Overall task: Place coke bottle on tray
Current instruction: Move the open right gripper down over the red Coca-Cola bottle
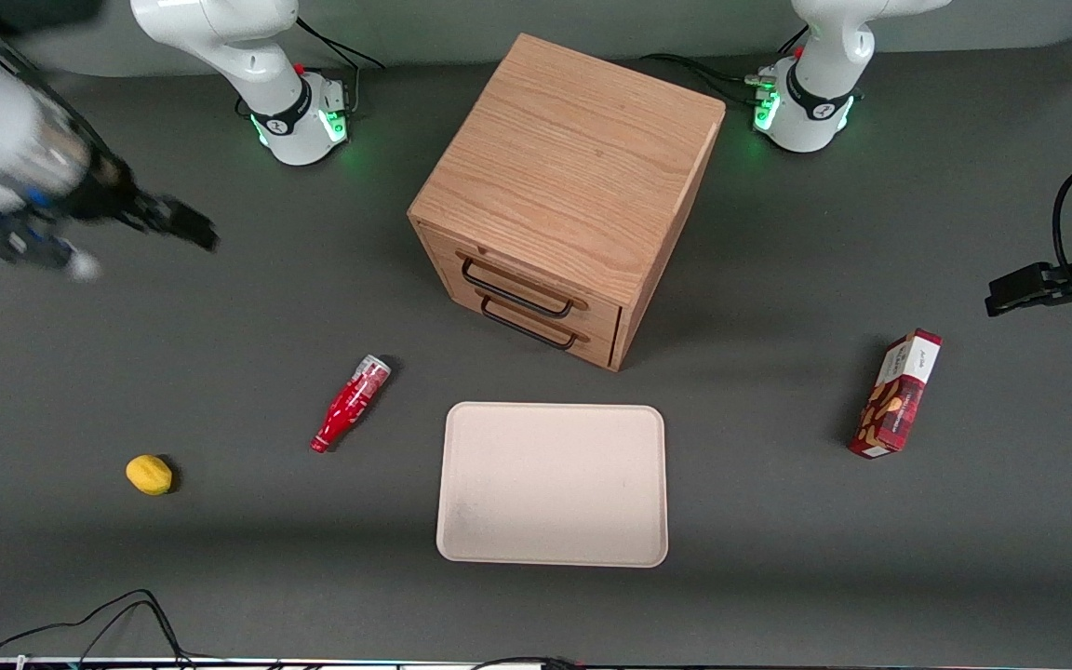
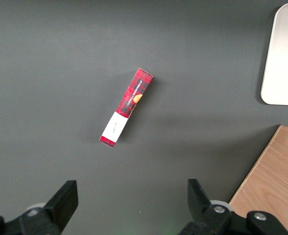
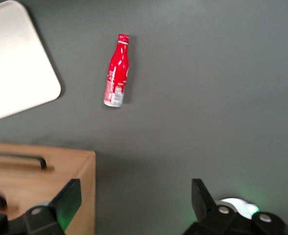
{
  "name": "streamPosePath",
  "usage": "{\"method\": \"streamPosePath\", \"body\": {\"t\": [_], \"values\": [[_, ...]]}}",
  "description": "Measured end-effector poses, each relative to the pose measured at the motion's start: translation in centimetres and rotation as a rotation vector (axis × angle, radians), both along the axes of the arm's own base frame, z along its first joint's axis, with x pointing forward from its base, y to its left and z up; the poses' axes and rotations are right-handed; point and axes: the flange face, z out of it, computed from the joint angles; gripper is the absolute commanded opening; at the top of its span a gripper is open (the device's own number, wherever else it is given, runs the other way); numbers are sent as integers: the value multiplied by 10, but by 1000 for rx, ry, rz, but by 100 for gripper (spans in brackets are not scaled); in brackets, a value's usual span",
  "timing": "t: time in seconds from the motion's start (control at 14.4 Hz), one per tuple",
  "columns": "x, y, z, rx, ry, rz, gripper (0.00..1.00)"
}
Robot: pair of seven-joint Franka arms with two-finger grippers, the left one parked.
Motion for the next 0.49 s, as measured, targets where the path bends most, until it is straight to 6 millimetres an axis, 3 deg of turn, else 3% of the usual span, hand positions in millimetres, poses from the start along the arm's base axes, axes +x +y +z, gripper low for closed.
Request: {"method": "streamPosePath", "body": {"t": [0.21,0.35,0.49], "values": [[51,35,-135,-8,62,-122,100],[67,38,-223,-5,78,-159,100],[71,36,-292,-20,61,-191,100]]}}
